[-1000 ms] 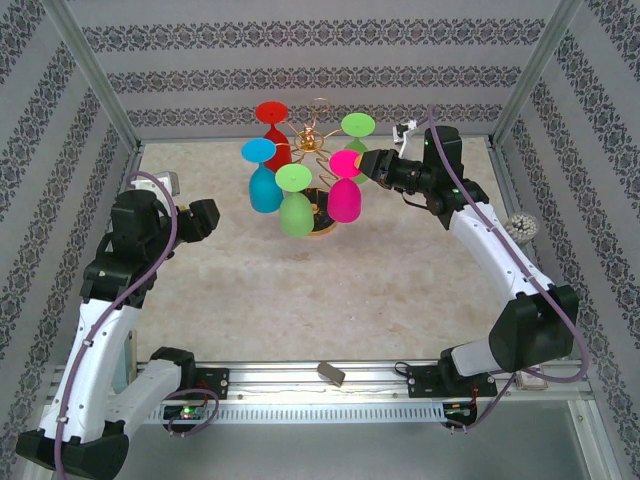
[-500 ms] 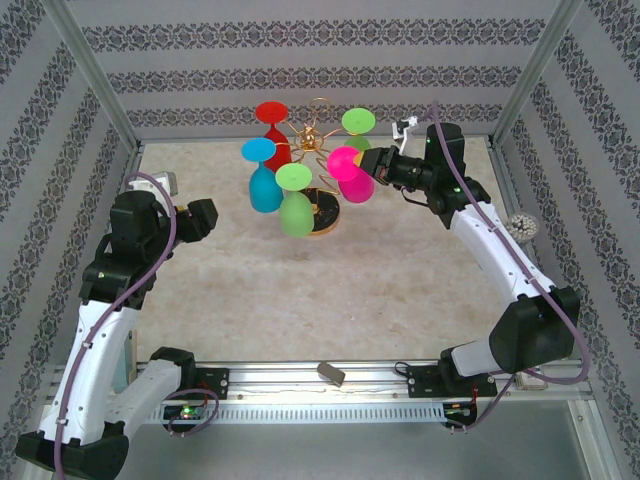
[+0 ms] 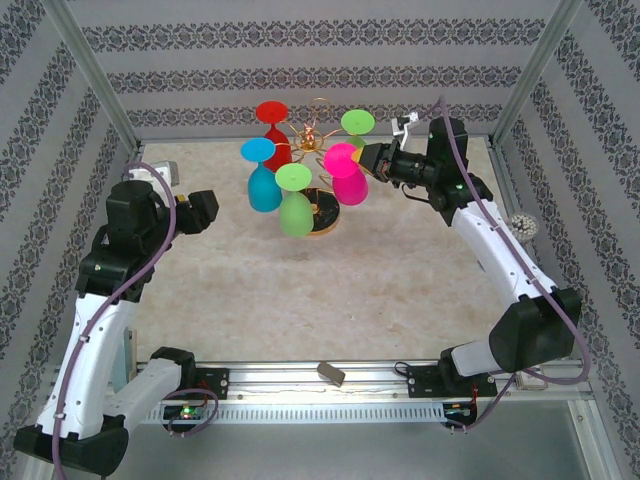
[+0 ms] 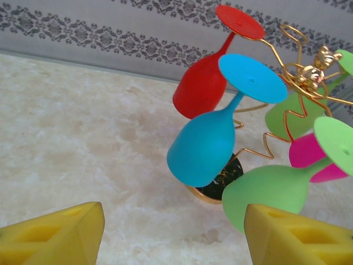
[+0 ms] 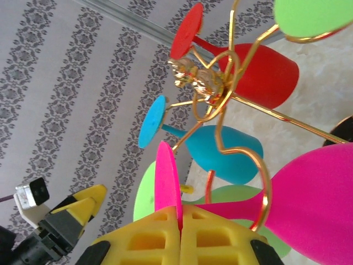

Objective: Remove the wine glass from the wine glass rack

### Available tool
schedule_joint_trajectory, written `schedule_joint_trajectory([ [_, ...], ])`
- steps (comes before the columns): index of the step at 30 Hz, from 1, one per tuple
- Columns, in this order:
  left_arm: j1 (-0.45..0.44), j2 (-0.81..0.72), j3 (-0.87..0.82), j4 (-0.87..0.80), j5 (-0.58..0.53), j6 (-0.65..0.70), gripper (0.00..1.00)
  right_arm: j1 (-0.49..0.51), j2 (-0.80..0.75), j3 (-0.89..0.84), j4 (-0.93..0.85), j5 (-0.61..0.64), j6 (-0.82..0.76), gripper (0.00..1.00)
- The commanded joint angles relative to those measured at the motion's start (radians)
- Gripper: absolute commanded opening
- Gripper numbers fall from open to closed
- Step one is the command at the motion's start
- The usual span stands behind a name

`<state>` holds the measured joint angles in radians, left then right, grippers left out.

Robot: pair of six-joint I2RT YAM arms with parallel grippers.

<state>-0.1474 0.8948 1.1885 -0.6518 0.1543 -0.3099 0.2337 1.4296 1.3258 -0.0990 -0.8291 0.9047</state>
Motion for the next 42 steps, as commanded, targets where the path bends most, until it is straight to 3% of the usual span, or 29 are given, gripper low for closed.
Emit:
schedule_joint_trajectory([
  [1,-0.025,0.007,0.036,-0.05,0.028,0.074,0.69,0.011,0.008,0.048,0.049,-0.041,0.048,0.0],
  [15,-0.14,0.048,0.077,-0.109,0.001,0.148,0.68,0.012,0.077,0.091,0.057,-0.034,0.08,0.0],
  [42,-0.153,0.037,0.07,-0.064,-0.009,0.118,0.68,0.029,0.111,0.113,0.045,-0.017,0.184,0.0],
])
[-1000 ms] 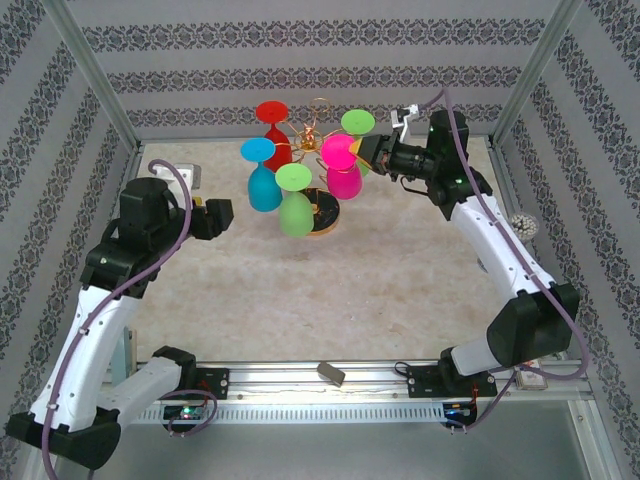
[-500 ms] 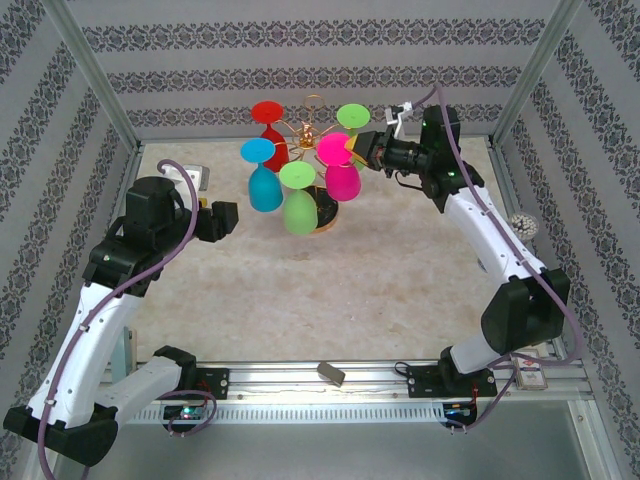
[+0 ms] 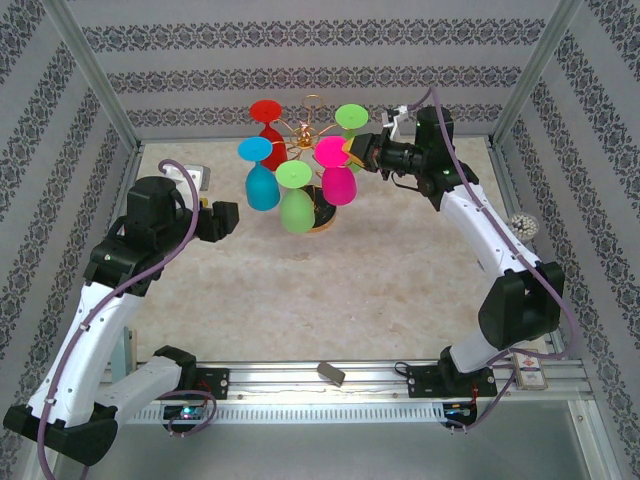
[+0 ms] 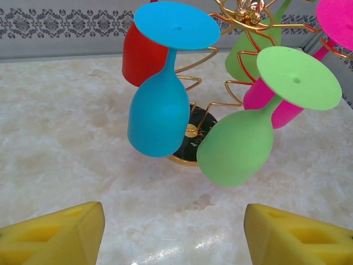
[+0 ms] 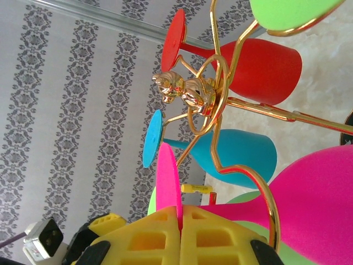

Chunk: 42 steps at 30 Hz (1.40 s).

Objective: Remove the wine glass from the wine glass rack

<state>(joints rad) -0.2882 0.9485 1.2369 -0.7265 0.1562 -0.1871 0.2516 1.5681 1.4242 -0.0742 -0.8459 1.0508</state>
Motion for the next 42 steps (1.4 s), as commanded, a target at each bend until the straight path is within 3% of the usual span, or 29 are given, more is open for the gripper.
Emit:
schedule_joint_trajectory([
  [1,-0.012,-0.018,0.021,0.012,-0.01,-0.005,0.68,0.011,-0.029,0.014,0.019,-0.002,0.049,0.0],
  [42,-0.013,-0.014,0.085,-0.015,-0.082,-0.007,0.68,-0.016,-0.003,0.056,-0.015,0.032,0.268,0.0],
])
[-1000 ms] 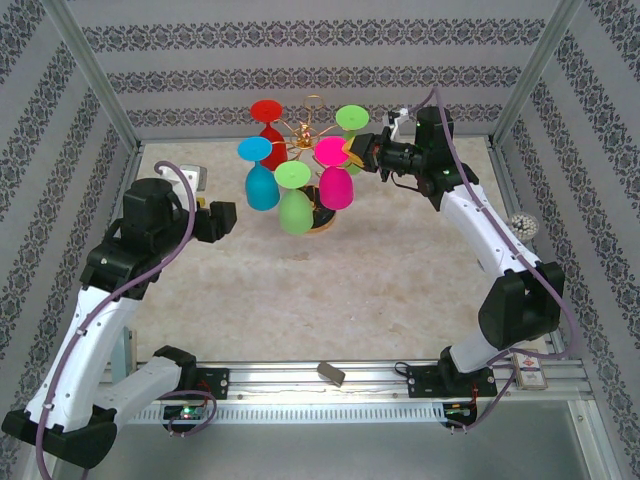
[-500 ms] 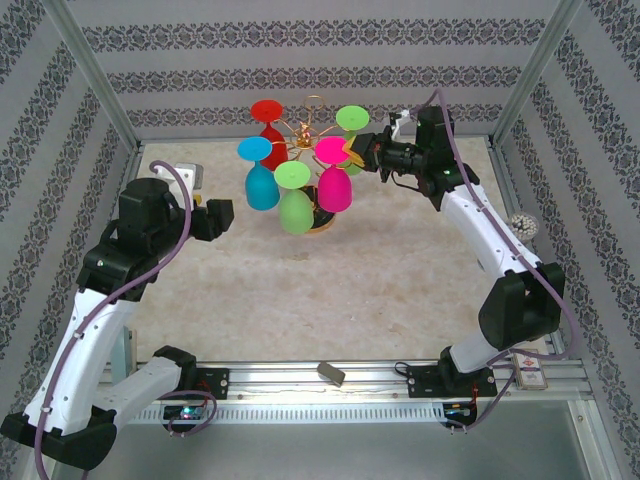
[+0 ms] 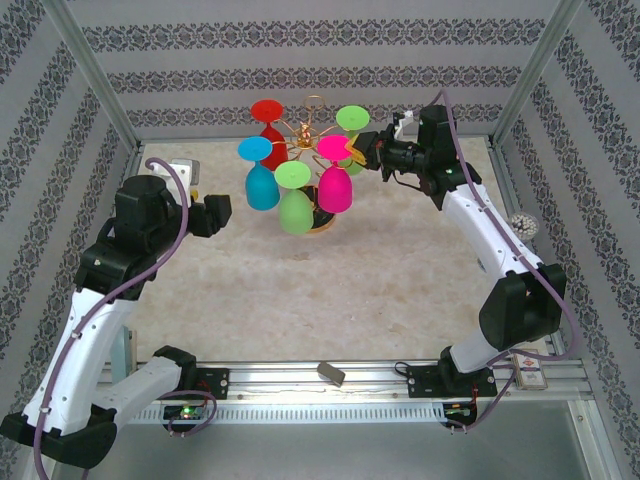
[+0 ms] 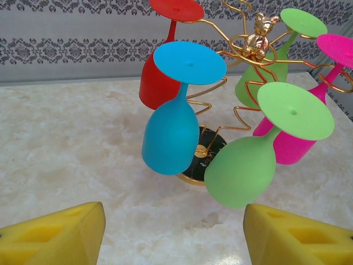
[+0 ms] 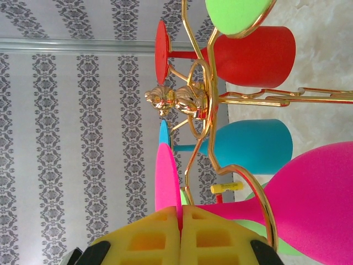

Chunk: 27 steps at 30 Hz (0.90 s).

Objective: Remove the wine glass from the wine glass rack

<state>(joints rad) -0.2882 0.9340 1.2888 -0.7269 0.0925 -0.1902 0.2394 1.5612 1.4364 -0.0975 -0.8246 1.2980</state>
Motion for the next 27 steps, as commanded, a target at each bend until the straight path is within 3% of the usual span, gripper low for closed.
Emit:
schedule_joint_trajectory([
  [1,-0.013,0.001,0.033,-0.014,-0.02,-0.004,0.68,-0.003,0.006,0.048,0.007,0.011,0.023,0.0],
  [27,-0.012,-0.013,0.033,0.0,-0.039,0.003,0.68,0.014,0.094,0.102,-0.005,-0.011,0.036,0.0],
])
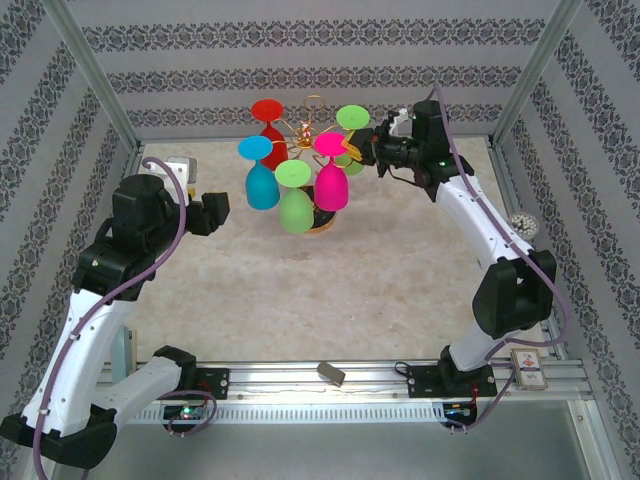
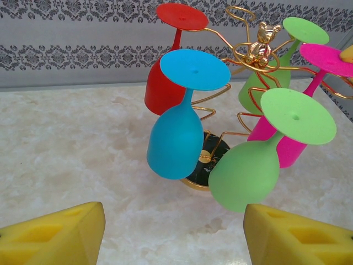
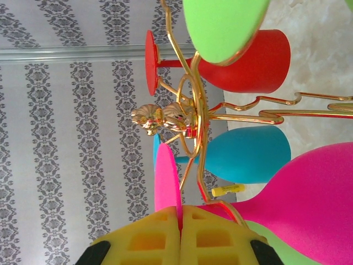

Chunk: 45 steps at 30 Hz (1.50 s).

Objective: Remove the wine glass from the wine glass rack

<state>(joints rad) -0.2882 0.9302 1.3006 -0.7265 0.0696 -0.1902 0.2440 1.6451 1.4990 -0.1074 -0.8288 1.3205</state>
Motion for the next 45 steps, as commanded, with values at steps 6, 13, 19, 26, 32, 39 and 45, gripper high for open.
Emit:
schedule_joint_trajectory([
  [6,-0.012,-0.011,0.017,0.001,-0.02,0.006,0.68,0.024,0.023,0.047,0.005,-0.012,0.009,0.0],
  [13,-0.013,-0.018,0.016,-0.005,-0.022,0.005,0.68,0.037,0.007,0.037,0.002,-0.013,0.0,0.0],
  [19,-0.013,-0.03,0.014,-0.012,-0.023,-0.001,0.68,0.041,-0.033,0.002,-0.001,-0.013,-0.003,0.0],
  [26,-0.012,-0.042,0.007,-0.022,-0.01,-0.021,0.68,0.044,-0.088,-0.065,0.001,-0.009,-0.011,0.0],
  [32,-0.014,-0.044,0.0,-0.036,0.022,-0.051,0.68,0.044,-0.136,-0.111,0.0,-0.01,-0.017,0.0],
  [39,-0.014,-0.055,-0.015,-0.046,0.09,-0.121,0.68,0.044,-0.207,-0.178,0.001,-0.009,-0.029,0.0],
  [45,-0.081,-0.047,-0.009,-0.102,0.09,-0.166,0.65,0.048,-0.286,-0.252,-0.004,-0.015,-0.052,0.0],
])
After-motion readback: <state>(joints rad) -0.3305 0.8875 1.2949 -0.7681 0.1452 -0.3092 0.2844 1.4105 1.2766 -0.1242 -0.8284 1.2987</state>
